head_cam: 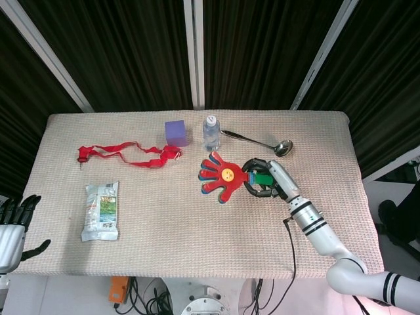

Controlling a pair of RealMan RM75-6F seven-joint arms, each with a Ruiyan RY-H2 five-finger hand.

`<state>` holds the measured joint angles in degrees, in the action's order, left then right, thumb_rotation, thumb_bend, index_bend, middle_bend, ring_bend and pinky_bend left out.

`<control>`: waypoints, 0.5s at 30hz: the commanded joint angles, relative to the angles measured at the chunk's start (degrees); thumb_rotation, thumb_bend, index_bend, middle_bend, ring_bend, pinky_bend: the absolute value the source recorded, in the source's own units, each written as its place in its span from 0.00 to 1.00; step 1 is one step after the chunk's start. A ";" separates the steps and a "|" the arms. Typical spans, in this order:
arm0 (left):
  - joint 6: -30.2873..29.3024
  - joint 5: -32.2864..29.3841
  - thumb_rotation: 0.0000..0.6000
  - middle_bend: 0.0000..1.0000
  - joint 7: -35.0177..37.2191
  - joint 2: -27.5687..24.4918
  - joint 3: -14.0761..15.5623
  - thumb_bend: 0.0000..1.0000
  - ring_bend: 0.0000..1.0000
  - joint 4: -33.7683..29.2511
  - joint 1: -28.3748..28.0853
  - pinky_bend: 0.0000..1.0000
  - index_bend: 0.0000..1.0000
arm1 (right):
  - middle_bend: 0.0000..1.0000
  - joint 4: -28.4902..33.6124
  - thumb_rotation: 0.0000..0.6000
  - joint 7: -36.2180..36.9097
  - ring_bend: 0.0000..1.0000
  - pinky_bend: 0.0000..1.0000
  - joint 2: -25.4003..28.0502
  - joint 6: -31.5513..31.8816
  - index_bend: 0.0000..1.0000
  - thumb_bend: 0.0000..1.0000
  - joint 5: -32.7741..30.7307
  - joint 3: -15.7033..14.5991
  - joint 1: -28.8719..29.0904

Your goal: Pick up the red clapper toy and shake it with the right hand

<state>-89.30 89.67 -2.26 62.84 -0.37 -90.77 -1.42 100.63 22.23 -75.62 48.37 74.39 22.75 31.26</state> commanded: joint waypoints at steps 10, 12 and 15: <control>-0.09 -0.05 1.00 0.07 0.20 -0.04 -0.03 0.12 0.00 0.05 0.05 0.01 0.06 | 0.66 5.46 1.00 -16.38 0.81 0.99 2.71 1.94 0.86 0.51 -7.43 -2.32 2.43; -0.19 0.02 1.00 0.07 0.16 -0.05 -0.04 0.12 0.00 0.02 0.07 0.01 0.06 | 0.65 6.96 1.00 -1.90 0.81 0.99 2.80 0.96 0.86 0.51 -5.28 -0.17 0.88; -0.19 0.12 1.00 0.07 0.09 -0.03 0.00 0.12 0.00 0.04 0.06 0.01 0.06 | 0.65 7.95 1.00 28.68 0.81 0.99 3.68 -0.17 0.85 0.51 -0.27 4.31 -2.33</control>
<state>-89.48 89.79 -2.17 62.81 -0.37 -90.73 -1.36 104.73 -0.50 -73.15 48.88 68.49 21.11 33.02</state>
